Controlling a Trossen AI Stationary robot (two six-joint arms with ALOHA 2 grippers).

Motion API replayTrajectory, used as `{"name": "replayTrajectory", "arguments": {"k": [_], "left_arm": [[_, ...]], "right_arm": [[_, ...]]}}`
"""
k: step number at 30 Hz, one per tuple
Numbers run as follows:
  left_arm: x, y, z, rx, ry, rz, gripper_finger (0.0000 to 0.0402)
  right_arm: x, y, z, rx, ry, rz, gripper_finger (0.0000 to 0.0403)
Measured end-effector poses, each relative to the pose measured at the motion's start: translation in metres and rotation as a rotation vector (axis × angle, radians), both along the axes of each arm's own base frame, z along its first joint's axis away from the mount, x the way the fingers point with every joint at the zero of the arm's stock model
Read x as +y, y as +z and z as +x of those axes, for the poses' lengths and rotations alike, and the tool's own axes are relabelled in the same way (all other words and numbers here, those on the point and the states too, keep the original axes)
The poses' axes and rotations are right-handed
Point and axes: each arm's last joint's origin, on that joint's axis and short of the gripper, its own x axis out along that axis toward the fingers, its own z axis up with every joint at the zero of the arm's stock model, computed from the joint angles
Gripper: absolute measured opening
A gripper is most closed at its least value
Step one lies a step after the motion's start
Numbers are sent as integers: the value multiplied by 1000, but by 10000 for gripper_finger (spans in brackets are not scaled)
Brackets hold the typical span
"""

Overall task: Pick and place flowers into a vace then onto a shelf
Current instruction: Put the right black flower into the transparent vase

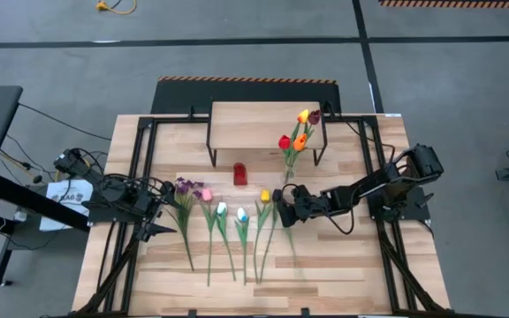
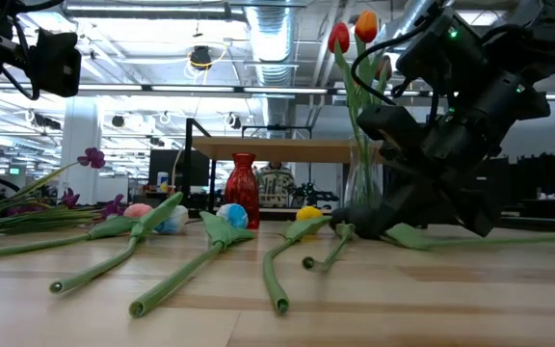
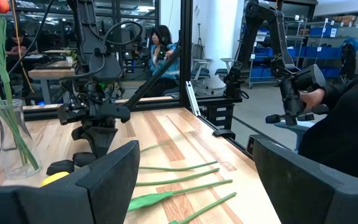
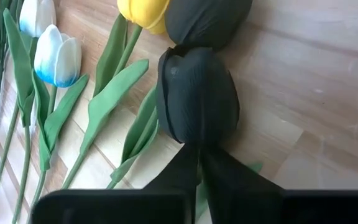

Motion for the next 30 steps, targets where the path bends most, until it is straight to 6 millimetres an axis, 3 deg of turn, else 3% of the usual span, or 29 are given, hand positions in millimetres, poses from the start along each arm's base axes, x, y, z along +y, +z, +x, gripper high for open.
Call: {"name": "replayTrajectory", "arguments": {"k": [18,30], "left_arm": [[0,0,0,0,0,0,302],[0,0,0,0,0,0,302]], "right_arm": [[1,4,-2,8,54,12,3],[4,42,-7,-130,147,-49,2]]}}
